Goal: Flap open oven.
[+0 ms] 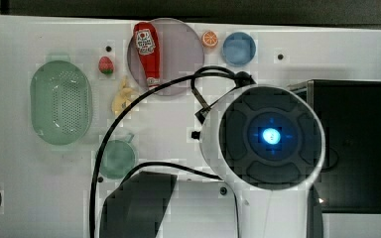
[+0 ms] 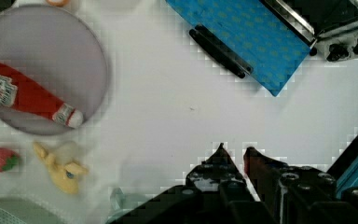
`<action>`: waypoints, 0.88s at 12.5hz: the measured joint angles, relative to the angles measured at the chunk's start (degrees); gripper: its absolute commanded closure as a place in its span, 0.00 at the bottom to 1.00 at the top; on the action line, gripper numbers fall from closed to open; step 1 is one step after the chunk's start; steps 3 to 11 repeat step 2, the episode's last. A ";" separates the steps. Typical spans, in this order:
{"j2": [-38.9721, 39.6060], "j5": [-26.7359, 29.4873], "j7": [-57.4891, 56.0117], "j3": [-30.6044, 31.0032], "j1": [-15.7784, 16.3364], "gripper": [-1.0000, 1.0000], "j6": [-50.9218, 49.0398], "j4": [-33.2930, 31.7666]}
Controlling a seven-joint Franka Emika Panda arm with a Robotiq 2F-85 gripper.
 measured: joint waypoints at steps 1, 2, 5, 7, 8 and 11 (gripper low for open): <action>-0.10 -0.15 0.00 -0.02 0.00 0.82 0.02 0.45; -0.06 -0.15 0.00 0.10 0.04 0.82 -0.24 0.45; -0.06 -0.15 0.00 0.10 0.04 0.82 -0.24 0.45; -0.06 -0.15 0.00 0.10 0.04 0.82 -0.24 0.45; -0.06 -0.15 0.00 0.10 0.04 0.82 -0.24 0.45; -0.06 -0.15 0.00 0.10 0.04 0.82 -0.24 0.45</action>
